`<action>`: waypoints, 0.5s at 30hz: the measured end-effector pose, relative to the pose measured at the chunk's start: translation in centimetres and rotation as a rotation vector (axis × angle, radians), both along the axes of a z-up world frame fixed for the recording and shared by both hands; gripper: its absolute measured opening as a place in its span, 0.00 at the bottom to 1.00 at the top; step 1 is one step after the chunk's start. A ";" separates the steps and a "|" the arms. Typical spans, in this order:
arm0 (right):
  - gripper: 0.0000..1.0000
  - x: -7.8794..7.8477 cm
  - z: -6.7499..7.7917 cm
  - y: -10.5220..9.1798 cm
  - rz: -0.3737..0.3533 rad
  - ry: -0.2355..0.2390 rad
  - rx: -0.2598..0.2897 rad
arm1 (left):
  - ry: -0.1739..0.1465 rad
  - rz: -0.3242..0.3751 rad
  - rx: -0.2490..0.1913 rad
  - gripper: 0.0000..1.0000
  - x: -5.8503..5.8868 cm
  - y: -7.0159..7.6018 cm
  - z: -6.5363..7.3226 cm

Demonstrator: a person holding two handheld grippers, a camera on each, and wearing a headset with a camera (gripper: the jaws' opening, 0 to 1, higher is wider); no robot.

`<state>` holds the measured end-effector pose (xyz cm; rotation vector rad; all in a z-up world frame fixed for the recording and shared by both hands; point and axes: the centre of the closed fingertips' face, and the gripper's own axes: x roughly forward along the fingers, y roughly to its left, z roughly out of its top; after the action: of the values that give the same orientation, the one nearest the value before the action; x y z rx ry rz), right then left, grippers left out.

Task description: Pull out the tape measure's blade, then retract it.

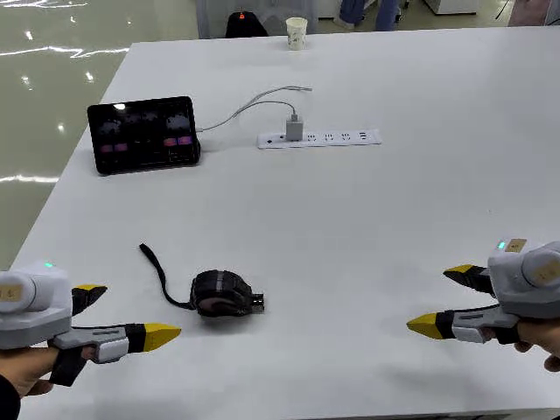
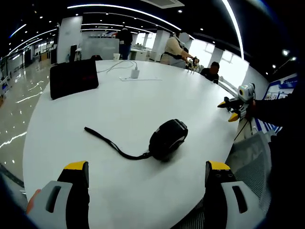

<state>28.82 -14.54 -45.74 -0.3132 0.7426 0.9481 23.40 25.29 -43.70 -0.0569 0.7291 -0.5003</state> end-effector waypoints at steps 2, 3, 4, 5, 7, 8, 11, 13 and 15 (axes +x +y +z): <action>0.78 -0.4 -0.3 -0.5 0.006 0.008 -0.007 | 0.006 -0.002 0.014 0.99 -0.1 0.5 -0.3; 0.80 -0.6 -0.4 -0.8 0.003 0.010 -0.007 | 0.007 -0.002 0.018 0.99 -0.2 0.7 -0.4; 0.83 -0.7 -0.4 -1.1 -0.005 0.013 -0.007 | 0.012 -0.003 0.017 0.99 -0.3 0.8 -0.4; 0.84 -0.8 -0.4 -1.4 -0.015 0.017 -0.006 | 0.016 -0.002 0.015 0.99 -0.4 0.8 -0.4; 0.87 -0.9 -0.4 -2.0 -0.033 0.015 0.001 | 0.013 -0.003 0.017 0.99 -0.4 1.0 -0.3; 0.89 -0.9 -0.3 -2.3 -0.039 0.013 0.003 | 0.009 -0.006 0.022 0.99 -0.4 1.1 -0.3; 0.99 -1.0 -0.2 -3.7 -0.073 -0.005 0.000 | 0.008 -0.012 0.031 0.99 -0.5 1.2 -0.3; 0.99 -1.2 -0.2 -4.4 -0.069 -0.002 -0.001 | 0.008 -0.014 0.031 0.99 -0.5 1.3 -0.3; 0.99 -1.5 -0.2 -5.0 -0.071 -0.001 -0.003 | 0.008 -0.014 0.035 0.99 -0.4 1.4 -0.3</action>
<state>27.35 -19.59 -45.90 -0.2883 0.7499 0.8797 22.98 26.74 -43.98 -0.0209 0.7462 -0.5012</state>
